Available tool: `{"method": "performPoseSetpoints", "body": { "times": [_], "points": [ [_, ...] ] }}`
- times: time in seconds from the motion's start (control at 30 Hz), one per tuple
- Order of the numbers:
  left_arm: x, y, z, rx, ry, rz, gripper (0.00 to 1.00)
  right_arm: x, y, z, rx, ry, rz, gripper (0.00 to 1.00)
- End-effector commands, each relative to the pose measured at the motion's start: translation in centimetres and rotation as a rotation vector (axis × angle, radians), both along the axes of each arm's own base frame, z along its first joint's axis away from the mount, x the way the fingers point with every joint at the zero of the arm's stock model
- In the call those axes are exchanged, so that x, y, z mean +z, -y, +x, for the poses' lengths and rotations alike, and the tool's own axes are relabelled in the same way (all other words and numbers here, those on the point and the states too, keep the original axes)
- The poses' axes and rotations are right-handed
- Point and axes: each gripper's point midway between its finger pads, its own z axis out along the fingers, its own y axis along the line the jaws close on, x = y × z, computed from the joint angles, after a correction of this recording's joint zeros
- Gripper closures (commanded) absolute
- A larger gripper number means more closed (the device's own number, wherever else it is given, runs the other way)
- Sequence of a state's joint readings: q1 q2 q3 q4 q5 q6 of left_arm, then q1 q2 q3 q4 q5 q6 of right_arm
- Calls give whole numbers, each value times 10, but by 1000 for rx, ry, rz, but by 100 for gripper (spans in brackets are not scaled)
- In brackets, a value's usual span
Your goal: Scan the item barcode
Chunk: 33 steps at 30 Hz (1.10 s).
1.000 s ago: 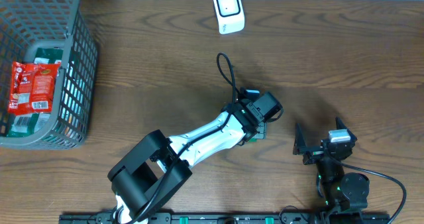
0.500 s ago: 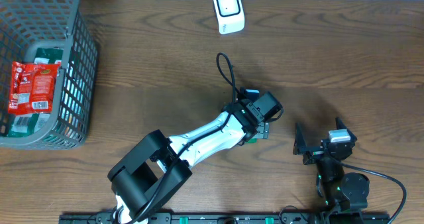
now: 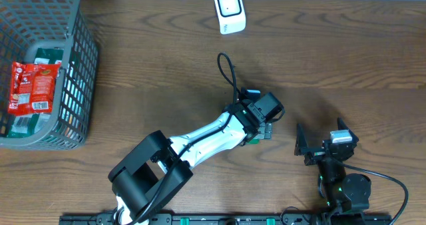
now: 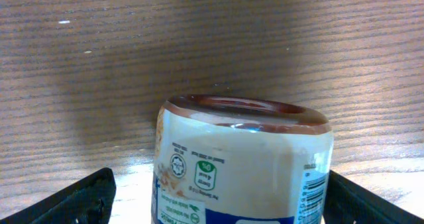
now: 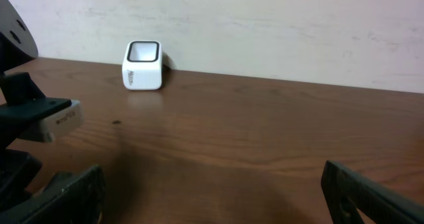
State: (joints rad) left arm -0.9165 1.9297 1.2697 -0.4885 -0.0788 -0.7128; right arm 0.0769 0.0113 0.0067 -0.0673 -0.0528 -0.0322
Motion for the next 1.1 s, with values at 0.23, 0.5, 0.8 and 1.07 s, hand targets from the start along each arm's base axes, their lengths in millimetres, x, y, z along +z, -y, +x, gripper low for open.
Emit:
{"method": "performPoseSetpoints", "body": {
  "times": [0.23, 0.5, 0.8, 1.07],
  "points": [
    [22, 7, 10, -22, 57, -24, 4, 0, 0, 0, 0, -3, 17, 1],
    [30, 11, 19, -67, 88, -27, 4, 0, 0, 0, 0, -3, 17, 1],
    [88, 0, 57, -118, 148, 11, 4, 0, 0, 0, 0, -3, 17, 1],
    [208, -97, 123, 36, 296, 216, 4, 0, 0, 0, 0, -3, 17, 1]
  ]
}}
